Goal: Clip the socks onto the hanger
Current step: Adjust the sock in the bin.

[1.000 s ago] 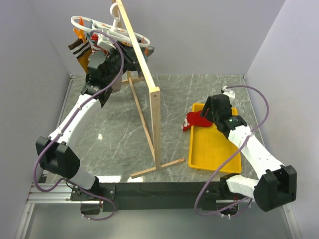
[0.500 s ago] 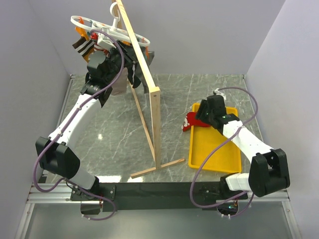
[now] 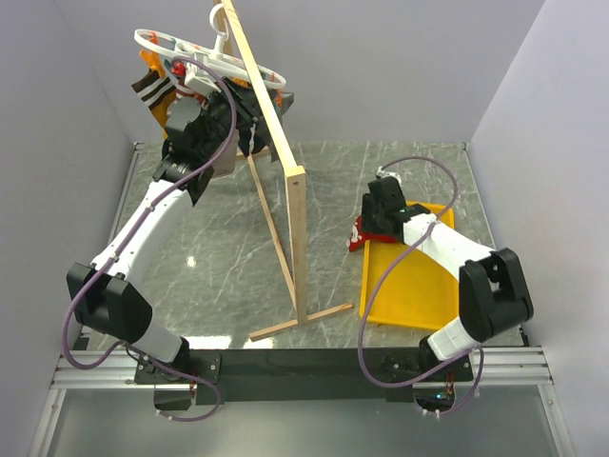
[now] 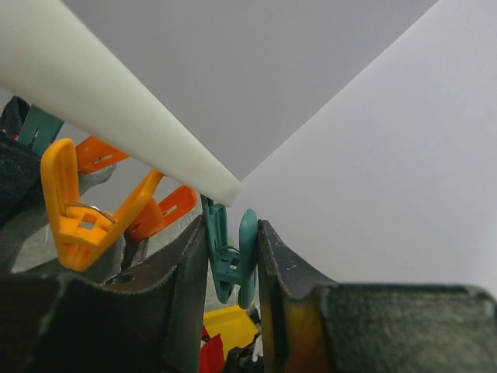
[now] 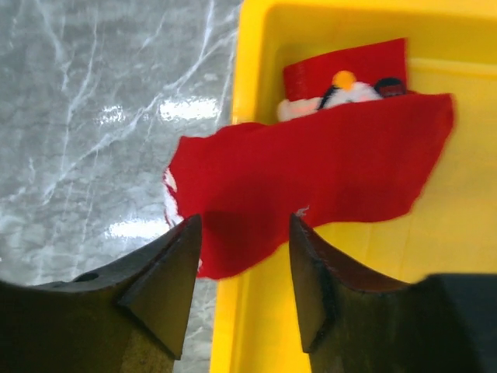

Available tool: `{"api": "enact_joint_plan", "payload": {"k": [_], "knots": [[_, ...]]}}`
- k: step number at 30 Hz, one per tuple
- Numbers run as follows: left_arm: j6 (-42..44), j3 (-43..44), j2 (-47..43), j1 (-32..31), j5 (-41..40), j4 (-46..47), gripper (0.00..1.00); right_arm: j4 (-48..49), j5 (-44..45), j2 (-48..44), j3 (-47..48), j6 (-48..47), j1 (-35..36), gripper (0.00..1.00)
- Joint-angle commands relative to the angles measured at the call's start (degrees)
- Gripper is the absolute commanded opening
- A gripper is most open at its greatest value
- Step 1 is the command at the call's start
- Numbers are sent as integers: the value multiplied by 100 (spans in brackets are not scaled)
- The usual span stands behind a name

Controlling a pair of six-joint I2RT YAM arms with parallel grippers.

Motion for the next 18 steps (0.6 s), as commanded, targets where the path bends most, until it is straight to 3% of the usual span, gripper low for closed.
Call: {"api": "enact_joint_plan", "payload": {"k": [1,4,8,16,17,18], "knots": [[207,102,-337,8,-241,276,26,-68,136,198,463,-166,135,51],[224,111,-337,8,-241,259,26,-95,154,251,534,-158,144,35],[251,120,-346,8,-258,250,26,-51,198,111,446,-114,144,0],[286,120,-346,8,-258,232,27,-68,128,58,323,-105,135,0],[286,128,-346,8,-258,232,27,-68,93,58,314,-96,127,16],[295,129,-355,8,-250,232,27,-42,58,58,288,-96,127,23]]}}
